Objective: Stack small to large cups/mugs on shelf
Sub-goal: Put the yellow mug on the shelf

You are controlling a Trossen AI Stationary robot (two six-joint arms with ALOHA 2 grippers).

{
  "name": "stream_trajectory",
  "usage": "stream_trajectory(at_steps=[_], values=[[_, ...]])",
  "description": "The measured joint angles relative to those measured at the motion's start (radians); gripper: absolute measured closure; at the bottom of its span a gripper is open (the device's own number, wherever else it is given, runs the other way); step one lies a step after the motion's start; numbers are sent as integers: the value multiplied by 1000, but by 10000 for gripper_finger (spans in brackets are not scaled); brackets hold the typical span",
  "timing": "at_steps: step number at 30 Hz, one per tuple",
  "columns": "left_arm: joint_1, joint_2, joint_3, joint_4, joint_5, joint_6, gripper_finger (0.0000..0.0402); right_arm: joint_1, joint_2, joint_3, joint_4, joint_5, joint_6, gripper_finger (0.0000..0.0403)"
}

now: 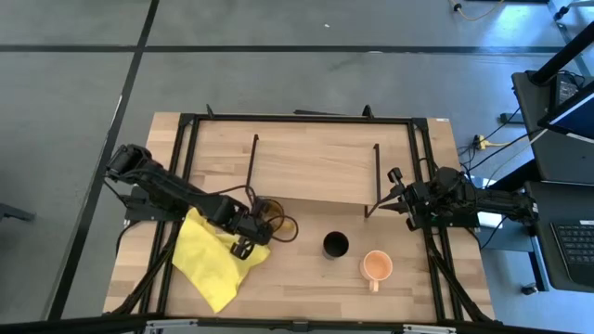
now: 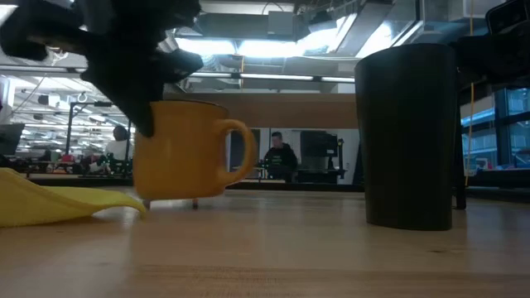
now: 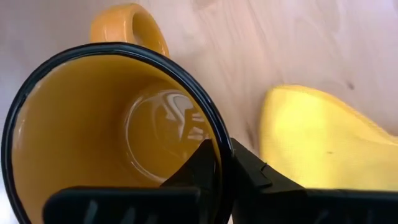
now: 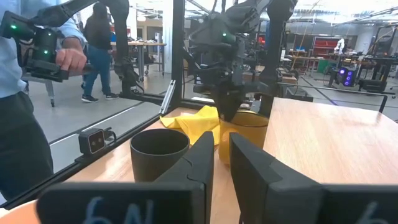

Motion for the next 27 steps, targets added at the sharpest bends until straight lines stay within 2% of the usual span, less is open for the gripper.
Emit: stream_trajectory(at_steps=[6,10,16,22,27], values=[[-10,0,0,2,47,-31,384,0,0,0,0,0,0,350],[-18,0,50,-97,61,-26,388,0,0,0,0,0,0,350],[-21,-2,237,-272,64,59,388,0,0,0,0,0,0,350],[8,-3,434,-372,63,150,388,0,0,0,0,0,0,350],[55,14,589,-474,53,325,388,0,0,0,0,0,0,350]])
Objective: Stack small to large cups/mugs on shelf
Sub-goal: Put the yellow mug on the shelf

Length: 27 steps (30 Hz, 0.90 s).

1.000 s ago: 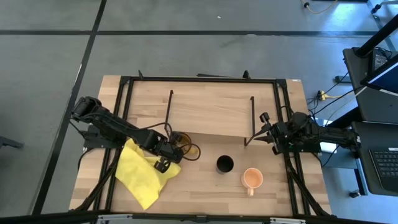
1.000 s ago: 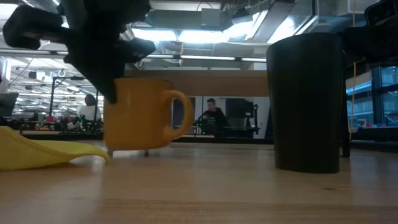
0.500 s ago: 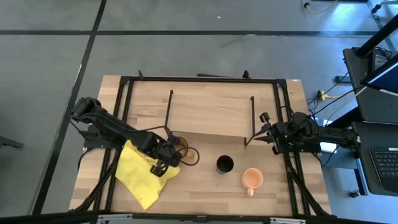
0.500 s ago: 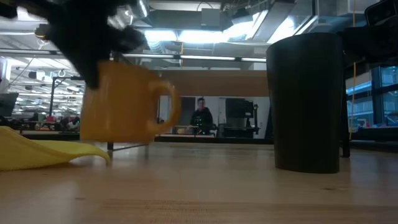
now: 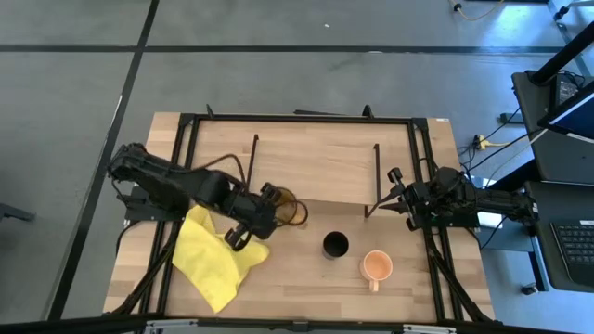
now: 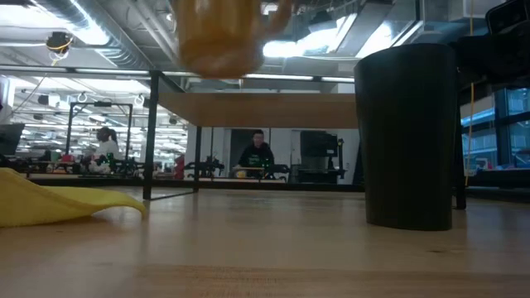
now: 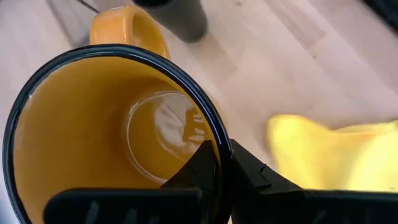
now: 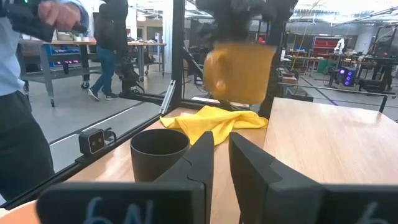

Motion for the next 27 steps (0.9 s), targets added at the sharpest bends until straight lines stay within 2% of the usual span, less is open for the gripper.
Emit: stream_trajectory(at_steps=[4,6,12,18,21,27], values=[[49,58,125,-110,-61,211,388,0,0,0,0,0,-1,350],[80,87,175,-114,-72,334,388,0,0,0,0,0,0,350],[190,171,236,-129,-58,601,388,0,0,0,0,0,-1,350],[281,208,256,-114,-62,781,388,0,0,0,0,0,-2,350],[317,207,259,-47,-21,850,388,0,0,0,0,0,0,350],[373,204,259,-50,50,881,387,0,0,0,0,0,0,350]])
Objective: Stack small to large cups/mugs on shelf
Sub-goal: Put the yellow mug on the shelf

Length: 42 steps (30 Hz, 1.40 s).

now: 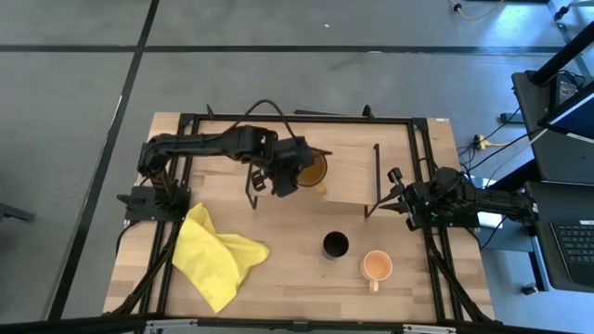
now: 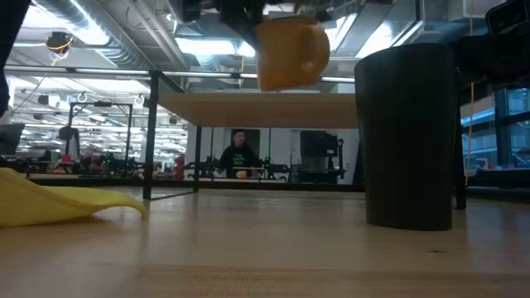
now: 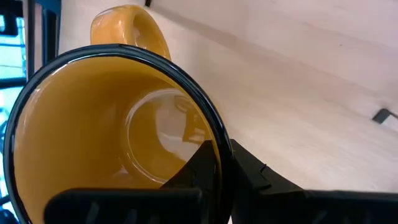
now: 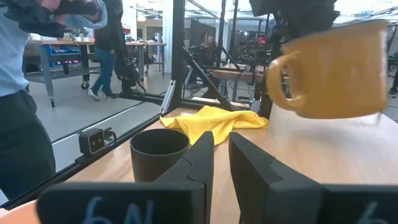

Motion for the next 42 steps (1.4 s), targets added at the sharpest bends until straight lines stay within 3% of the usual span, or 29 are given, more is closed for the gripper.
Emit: stream_trajectory(at_steps=[27,36,42], values=[[115,8,-5,-32,163,-89,387,0,0,0,0,0,-1,350],[97,23,-27,-35,126,-93,386,0,1,0,-5,0,-79,350],[90,24,-27,-31,110,-105,381,0,1,0,-4,0,-49,350]])
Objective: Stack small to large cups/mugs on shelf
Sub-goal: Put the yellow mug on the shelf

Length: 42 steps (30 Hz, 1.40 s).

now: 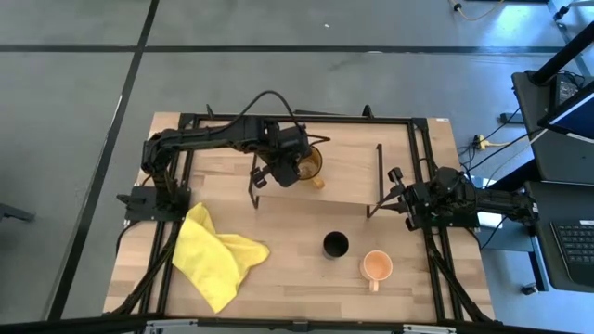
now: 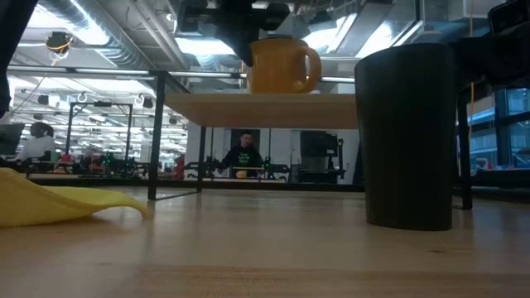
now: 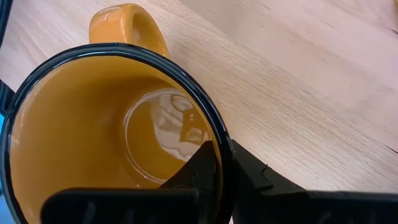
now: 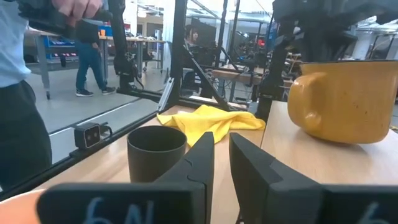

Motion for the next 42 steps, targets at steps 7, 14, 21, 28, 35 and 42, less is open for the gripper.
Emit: stream_trajectory(at_steps=[7,14,21,28,35,42], values=[[0,0,0,5,0,-4,379,0,0,0,0,0,-3,350],[1,8,25,3,-6,-4,379,0,0,0,0,0,-5,350],[1,7,27,3,-4,-12,378,0,0,0,2,3,-4,350],[1,6,28,-1,-3,-34,378,0,0,0,17,103,-4,350],[-11,5,29,-16,0,-33,378,0,0,0,16,103,-11,350],[-39,4,29,-16,8,-30,378,0,0,0,15,105,-9,350]])
